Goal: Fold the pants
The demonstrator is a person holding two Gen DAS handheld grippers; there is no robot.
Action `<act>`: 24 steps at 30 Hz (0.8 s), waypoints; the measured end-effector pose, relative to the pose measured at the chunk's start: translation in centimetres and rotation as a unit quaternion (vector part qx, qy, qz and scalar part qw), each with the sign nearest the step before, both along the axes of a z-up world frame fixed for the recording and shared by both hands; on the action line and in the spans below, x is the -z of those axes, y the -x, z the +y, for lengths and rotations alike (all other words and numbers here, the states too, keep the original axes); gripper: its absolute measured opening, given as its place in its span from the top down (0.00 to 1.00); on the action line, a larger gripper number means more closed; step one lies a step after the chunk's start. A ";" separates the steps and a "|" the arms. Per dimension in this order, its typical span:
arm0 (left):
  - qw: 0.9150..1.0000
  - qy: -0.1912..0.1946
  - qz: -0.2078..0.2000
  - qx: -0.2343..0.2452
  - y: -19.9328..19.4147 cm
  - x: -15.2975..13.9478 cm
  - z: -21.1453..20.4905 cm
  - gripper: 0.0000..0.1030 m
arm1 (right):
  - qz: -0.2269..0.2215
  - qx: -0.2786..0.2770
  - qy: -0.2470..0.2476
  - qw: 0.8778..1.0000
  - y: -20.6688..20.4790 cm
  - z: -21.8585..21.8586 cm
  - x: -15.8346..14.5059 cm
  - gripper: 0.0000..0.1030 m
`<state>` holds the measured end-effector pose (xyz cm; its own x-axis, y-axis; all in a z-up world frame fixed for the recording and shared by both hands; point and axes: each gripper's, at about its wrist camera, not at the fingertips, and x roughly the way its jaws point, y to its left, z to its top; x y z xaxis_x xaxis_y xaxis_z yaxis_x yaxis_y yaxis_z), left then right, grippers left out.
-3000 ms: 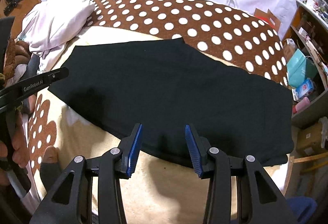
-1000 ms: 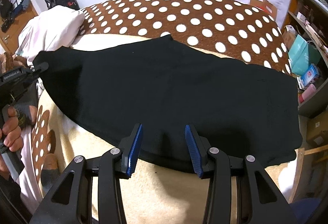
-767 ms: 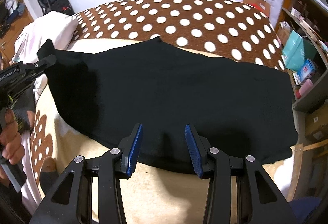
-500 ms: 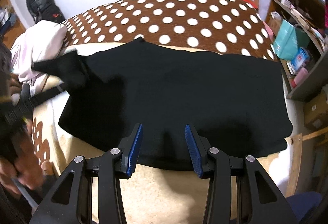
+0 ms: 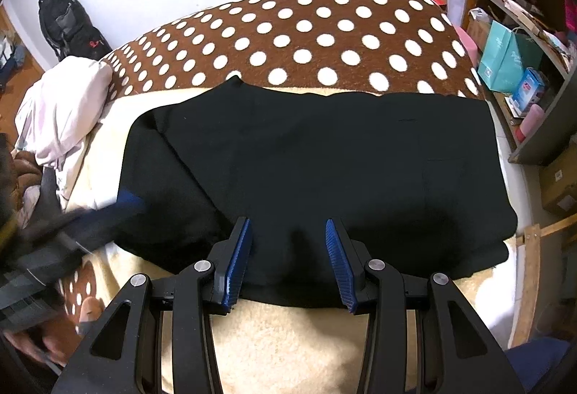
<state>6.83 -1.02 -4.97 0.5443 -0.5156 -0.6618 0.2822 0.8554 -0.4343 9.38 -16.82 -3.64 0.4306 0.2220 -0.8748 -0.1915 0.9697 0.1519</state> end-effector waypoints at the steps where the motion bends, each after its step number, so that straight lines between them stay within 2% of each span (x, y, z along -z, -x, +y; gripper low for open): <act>1: 1.000 0.003 -0.013 -0.021 0.3 -1.0 1.5 0.68 | 0.000 -0.002 -0.003 1.000 0.0 0.1 0.0 0.57; 3: 0.996 0.000 -0.029 -0.085 0.9 -2.3 5.1 0.67 | 0.000 -0.009 -0.006 1.000 0.0 0.5 0.2 0.57; 5: 0.989 0.002 -0.031 -0.146 1.3 -2.5 8.5 0.64 | 0.002 -0.016 -0.011 1.000 0.0 0.6 0.3 0.57; 8: 0.978 0.051 -0.003 -0.201 1.9 -0.6 12.6 0.59 | 0.004 -0.022 -0.016 1.000 0.1 0.7 0.4 0.57; 10: 0.975 0.073 0.020 -0.208 2.0 1.2 13.5 0.59 | 0.007 -0.019 -0.022 1.000 -0.1 0.5 0.5 0.57; 13: 0.976 0.088 0.041 -0.193 1.2 3.0 12.0 0.56 | 0.015 -0.017 -0.027 0.999 -0.2 0.4 0.8 0.57; 18: 0.984 0.049 0.059 -0.161 -1.4 4.5 9.6 0.56 | 0.020 -0.017 -0.032 0.999 -0.3 0.3 1.0 0.57; 21: 0.984 0.024 0.072 -0.158 -2.5 5.3 9.3 0.56 | 0.023 -0.015 -0.037 0.999 -0.3 0.2 1.1 0.57; 24: 0.985 0.040 0.082 -0.150 -2.7 5.9 9.2 0.56 | 0.028 -0.013 -0.042 0.999 -0.5 0.1 1.3 0.57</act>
